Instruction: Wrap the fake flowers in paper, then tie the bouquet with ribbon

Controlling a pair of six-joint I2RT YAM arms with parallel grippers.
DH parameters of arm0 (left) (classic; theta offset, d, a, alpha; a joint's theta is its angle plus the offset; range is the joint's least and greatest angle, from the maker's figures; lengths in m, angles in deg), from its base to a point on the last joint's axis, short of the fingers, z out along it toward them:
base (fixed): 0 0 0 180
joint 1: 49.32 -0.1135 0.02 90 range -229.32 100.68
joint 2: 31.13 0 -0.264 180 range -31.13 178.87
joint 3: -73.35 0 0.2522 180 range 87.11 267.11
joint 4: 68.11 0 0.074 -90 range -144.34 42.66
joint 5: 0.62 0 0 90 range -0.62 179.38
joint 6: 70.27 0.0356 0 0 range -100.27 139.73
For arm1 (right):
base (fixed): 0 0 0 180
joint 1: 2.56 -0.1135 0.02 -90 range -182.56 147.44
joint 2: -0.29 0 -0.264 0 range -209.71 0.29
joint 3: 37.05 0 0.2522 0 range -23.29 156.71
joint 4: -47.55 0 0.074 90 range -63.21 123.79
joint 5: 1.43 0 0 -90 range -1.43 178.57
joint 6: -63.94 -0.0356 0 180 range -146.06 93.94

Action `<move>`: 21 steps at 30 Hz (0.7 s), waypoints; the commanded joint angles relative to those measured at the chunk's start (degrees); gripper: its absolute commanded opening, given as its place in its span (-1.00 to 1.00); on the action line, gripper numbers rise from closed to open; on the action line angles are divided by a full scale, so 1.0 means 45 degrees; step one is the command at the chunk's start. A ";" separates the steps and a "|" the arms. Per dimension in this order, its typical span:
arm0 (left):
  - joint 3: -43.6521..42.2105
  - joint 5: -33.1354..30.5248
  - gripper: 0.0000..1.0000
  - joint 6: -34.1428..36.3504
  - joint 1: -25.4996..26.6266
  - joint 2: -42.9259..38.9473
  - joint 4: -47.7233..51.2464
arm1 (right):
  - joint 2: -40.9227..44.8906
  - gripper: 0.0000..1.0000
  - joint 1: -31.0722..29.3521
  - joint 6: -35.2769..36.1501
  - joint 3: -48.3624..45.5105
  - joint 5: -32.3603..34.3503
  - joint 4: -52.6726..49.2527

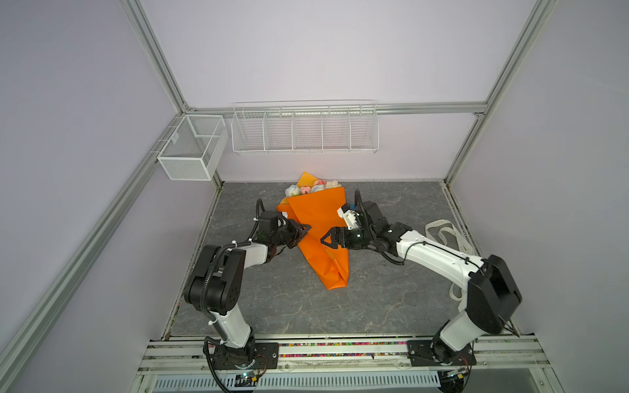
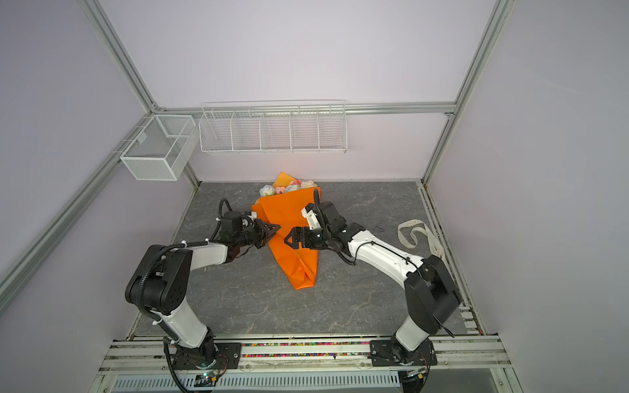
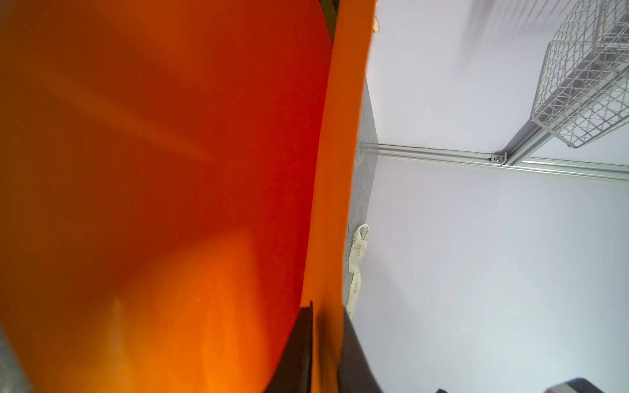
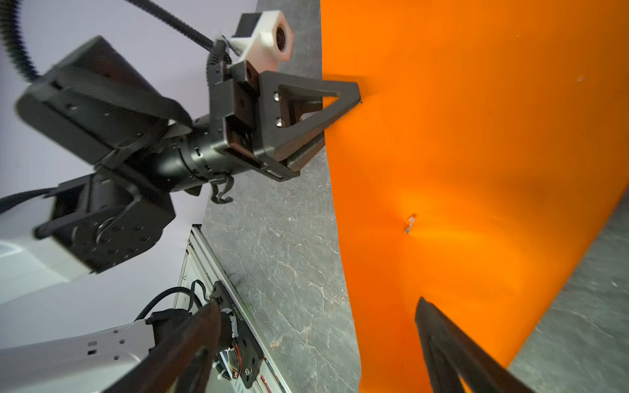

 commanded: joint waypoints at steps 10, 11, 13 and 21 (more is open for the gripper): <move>0.0359 0.0854 -0.73 0.0060 -0.0046 0.0176 -0.0465 | 0.1880 -0.51 -0.3672 0.0648 -0.2809 0.3291 0.0096; 0.0369 0.0889 -0.74 0.0078 -0.0040 0.0185 -0.0439 | 0.1394 -0.56 -0.4089 0.0798 -0.2440 0.4068 -0.0299; 0.0428 0.0971 -0.74 0.0086 -0.0040 0.0208 -0.0448 | 0.0355 -0.71 -0.4666 0.1013 -0.1567 0.5809 -0.1439; 0.0739 0.1244 -0.82 0.0229 -0.0047 0.0369 -0.0185 | -0.2001 -0.79 -0.5277 0.0830 -0.0615 1.0297 -0.3112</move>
